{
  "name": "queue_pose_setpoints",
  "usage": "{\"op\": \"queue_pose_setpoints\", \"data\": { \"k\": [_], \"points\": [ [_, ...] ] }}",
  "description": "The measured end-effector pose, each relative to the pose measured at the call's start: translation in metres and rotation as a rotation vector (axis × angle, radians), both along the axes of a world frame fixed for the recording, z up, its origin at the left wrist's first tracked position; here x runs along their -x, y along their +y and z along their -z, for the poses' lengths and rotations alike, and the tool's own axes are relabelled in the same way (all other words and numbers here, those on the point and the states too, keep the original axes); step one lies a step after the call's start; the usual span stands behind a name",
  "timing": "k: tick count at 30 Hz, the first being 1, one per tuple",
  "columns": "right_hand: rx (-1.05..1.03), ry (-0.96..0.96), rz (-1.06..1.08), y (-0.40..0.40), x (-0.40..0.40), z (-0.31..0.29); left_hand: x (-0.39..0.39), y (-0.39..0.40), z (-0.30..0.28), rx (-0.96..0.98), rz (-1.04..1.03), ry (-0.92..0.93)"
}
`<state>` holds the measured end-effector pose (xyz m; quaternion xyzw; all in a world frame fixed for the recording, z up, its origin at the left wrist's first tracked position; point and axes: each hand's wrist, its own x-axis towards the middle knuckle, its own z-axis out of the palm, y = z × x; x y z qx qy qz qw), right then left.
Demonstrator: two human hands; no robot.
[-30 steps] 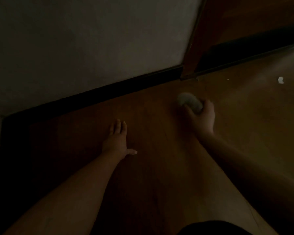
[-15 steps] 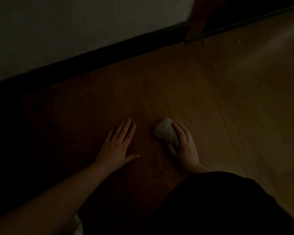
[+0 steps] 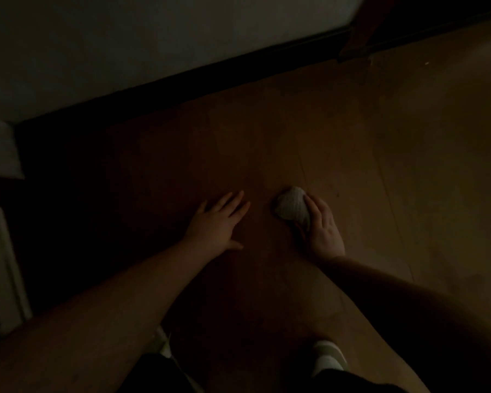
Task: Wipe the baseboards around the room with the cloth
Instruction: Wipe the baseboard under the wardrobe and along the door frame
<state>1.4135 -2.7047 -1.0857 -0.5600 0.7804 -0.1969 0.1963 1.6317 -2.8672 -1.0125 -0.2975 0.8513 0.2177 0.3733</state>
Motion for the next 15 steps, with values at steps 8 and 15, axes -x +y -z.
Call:
{"op": "queue_pose_setpoints", "data": {
  "k": [8, 15],
  "points": [
    [-0.209, -0.058, 0.008, -0.014, 0.007, -0.033, 0.000, -0.001, -0.047, -0.022, -0.170, 0.134],
    [-0.158, -0.162, 0.025, -0.012, -0.053, -0.188, -0.078, 0.015, -0.163, -0.027, -0.335, 0.239]
  ]
}}
